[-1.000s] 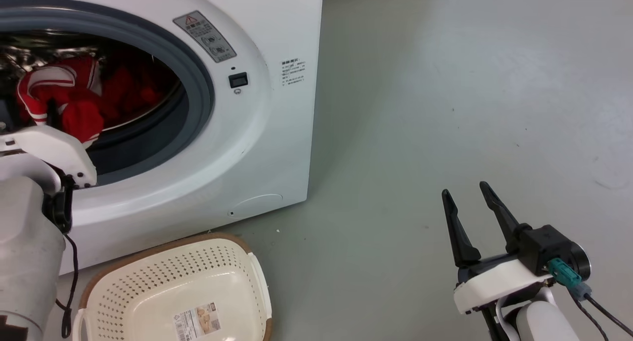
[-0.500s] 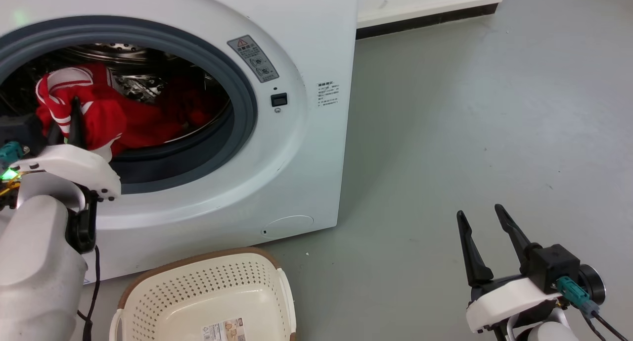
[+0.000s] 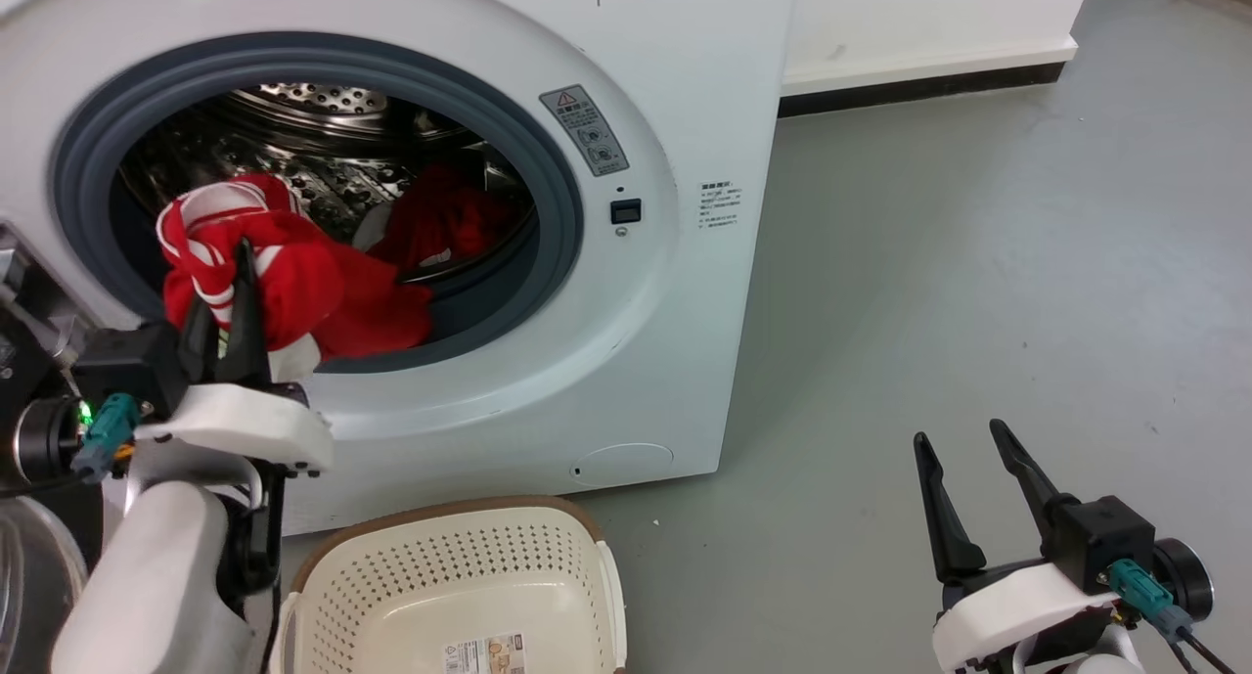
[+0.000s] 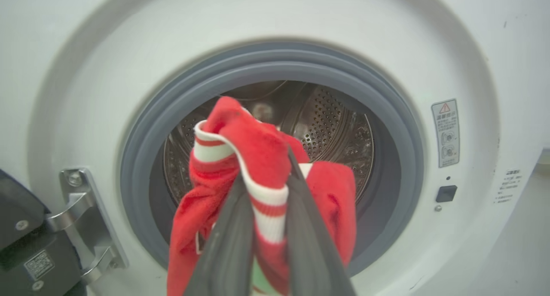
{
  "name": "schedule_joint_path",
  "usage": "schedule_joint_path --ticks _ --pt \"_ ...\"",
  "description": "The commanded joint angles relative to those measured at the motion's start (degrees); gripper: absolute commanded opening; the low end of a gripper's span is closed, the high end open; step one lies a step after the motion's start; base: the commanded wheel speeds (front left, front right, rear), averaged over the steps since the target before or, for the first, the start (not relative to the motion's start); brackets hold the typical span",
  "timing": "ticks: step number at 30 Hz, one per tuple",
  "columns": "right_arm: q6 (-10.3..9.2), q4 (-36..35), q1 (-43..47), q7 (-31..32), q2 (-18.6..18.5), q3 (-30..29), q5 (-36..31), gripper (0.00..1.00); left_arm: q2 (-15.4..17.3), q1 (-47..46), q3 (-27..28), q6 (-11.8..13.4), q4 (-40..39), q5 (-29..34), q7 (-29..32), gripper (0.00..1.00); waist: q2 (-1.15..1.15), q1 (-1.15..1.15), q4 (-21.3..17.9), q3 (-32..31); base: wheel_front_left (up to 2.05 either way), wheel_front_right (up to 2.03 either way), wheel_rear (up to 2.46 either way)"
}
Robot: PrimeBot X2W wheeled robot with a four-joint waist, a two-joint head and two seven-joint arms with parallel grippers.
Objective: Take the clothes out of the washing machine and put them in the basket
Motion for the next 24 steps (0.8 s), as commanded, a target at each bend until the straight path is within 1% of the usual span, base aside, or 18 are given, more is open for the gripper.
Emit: schedule_joint_path --ticks 1,10,11,12,16,19,24 --pt "-0.04 -0.5 0.8 0.3 0.1 0.0 0.0 1.00 -0.1 1.5 -0.1 0.7 -2.1 0.4 0.2 0.00 0.00 0.01 0.8 -0.5 0.00 0.00 0.00" --pt "-0.04 -2.3 1.9 1.7 0.1 0.5 -0.9 1.00 -0.5 11.8 -3.2 5.5 -19.1 2.3 5.0 0.00 0.00 0.01 3.4 -1.1 0.00 0.00 0.00" --pt "-0.04 -2.7 2.2 1.9 0.1 0.6 -1.0 1.00 -0.8 15.2 -3.8 7.0 -22.4 1.9 6.8 0.00 0.00 0.01 4.0 -0.9 0.00 0.00 0.00" --pt "-0.04 -2.9 2.3 2.0 0.1 0.7 -1.0 1.00 -0.9 16.4 -4.0 7.4 -22.9 1.7 7.3 0.00 0.00 0.01 4.1 -0.9 0.00 0.00 0.00" --pt "-0.04 -3.2 1.9 2.1 0.1 1.0 -1.0 1.00 -1.7 20.4 -4.6 8.0 -21.9 0.2 8.5 0.00 0.00 0.01 4.3 -0.3 0.00 0.00 0.00" --pt "-0.04 -3.4 1.2 2.1 0.1 1.4 -1.1 1.00 -2.4 22.3 -5.1 7.2 -18.7 -1.2 8.2 0.00 0.00 0.01 3.9 0.7 0.00 0.00 0.00" --pt "-0.04 -3.6 0.1 1.9 0.1 1.8 -0.9 1.00 -4.4 22.4 -5.0 5.6 -10.4 -3.5 5.8 0.00 0.00 0.01 2.9 3.6 0.00 0.00 0.00"
